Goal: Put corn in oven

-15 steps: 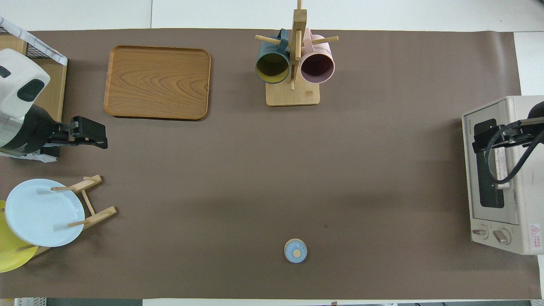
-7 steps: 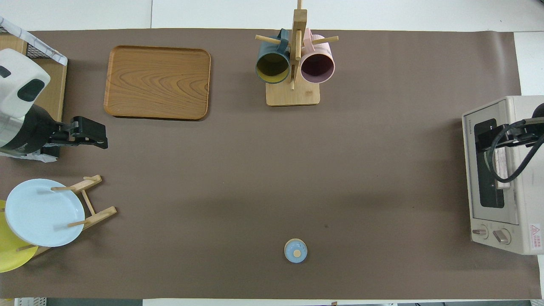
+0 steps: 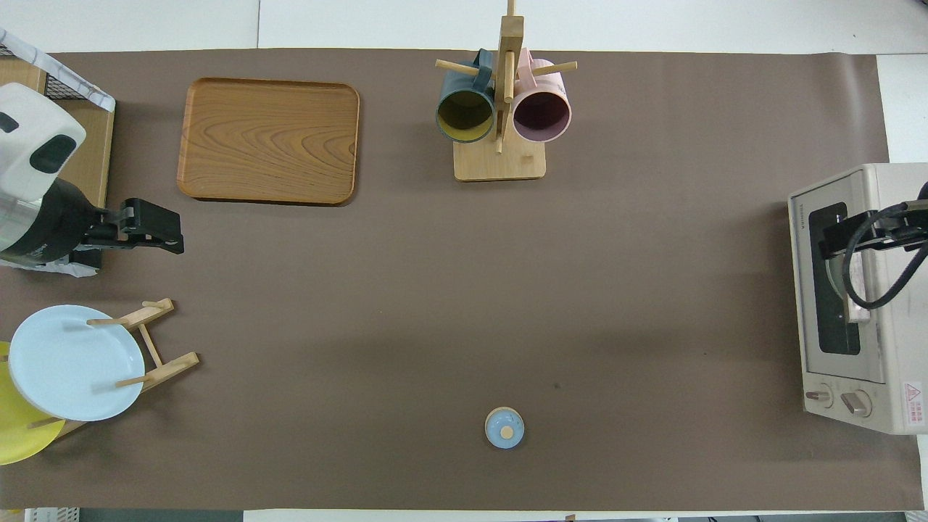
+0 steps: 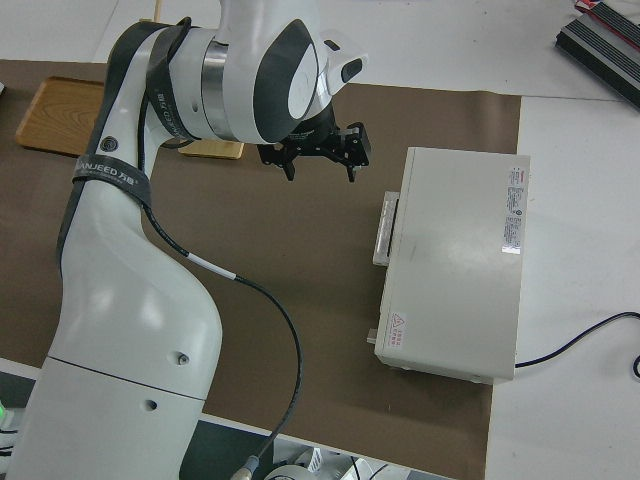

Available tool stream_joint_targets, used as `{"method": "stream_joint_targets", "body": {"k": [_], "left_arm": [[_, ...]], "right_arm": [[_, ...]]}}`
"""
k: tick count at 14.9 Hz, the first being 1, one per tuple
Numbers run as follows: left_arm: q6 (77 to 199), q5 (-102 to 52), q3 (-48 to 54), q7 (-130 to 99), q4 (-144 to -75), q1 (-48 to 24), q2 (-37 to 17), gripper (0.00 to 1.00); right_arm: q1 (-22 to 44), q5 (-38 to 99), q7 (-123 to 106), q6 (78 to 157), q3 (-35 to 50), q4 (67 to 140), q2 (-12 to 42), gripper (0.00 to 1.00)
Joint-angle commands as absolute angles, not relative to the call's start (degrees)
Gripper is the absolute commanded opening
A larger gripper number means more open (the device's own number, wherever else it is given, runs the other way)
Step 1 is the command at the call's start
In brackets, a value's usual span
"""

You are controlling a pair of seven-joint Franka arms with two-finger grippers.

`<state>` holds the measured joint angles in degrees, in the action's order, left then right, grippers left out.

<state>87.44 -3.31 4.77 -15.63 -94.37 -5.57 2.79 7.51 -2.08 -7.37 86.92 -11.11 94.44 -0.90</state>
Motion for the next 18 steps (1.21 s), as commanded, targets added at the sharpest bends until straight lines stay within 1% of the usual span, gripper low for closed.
{"method": "stream_joint_targets", "body": {"k": [1,3,8,18], "left_arm": [[86.84,-2.99,5.19,-15.47,-93.60,-4.92,2.81,1.00],[86.84,-2.99,5.19,-15.47,-93.60,-4.92,2.81,1.00],[86.84,-2.99,5.19,-15.47,-93.60,-4.92,2.81,1.00],[86.84,-2.99,5.19,-15.47,-93.60,-4.92,2.81,1.00]], "right_arm": [[5.46,-0.44,-7.03,87.36,-10.55,93.78,-0.44,1.00],[4.31,-0.53,-7.03,87.36,-9.76,93.87,-0.61,1.00],[3.78,-0.62,-7.03,87.36,-9.58,93.78,-0.70,1.00],[4.65,0.08,-7.03,86.84,-9.67,92.73,-0.97,1.00]]}}
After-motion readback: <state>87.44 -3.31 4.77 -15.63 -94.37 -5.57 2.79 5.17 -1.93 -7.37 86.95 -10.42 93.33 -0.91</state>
